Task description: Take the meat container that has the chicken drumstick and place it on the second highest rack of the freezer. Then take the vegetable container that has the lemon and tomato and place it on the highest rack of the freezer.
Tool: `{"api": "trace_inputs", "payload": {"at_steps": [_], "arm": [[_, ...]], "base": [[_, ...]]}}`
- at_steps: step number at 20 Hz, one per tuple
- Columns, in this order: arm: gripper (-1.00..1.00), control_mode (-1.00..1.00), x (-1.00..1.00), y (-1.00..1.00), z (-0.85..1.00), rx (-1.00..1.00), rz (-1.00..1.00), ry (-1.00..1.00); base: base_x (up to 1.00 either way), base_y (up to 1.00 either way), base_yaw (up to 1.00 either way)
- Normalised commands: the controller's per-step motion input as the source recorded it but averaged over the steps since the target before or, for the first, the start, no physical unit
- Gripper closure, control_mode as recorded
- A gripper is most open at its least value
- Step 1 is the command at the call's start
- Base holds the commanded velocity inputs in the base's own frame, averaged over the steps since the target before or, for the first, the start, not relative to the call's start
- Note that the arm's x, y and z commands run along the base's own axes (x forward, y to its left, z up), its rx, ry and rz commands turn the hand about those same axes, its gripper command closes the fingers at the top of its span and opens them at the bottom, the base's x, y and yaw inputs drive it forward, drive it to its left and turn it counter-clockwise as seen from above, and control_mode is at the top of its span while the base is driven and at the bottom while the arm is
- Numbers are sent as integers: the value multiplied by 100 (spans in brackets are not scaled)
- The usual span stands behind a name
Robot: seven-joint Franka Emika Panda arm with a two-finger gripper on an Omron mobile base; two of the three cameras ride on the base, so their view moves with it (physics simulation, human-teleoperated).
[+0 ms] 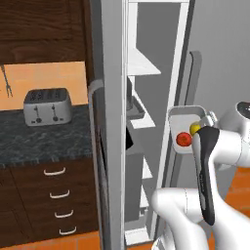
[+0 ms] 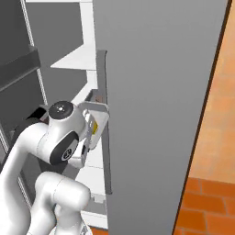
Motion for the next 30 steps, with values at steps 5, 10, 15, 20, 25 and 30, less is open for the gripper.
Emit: {"api": "trace_inputs", "payload": {"at_steps": [5, 10, 15, 20, 25, 30], "arm": [[100, 100, 0, 0, 0, 0, 0, 0], [100, 100, 0, 0, 0, 0, 0, 0], [100, 100, 0, 0, 0, 0, 0, 0], [100, 100, 0, 0, 0, 0, 0, 0], [100, 100, 0, 0, 0, 0, 0, 0], [100, 100, 0, 0, 0, 0, 0, 0]], "base": [[13, 5, 43], [-54, 0, 39], [-82, 0, 30], [16, 2, 36], [35, 3, 15], [69, 4, 0]]}}
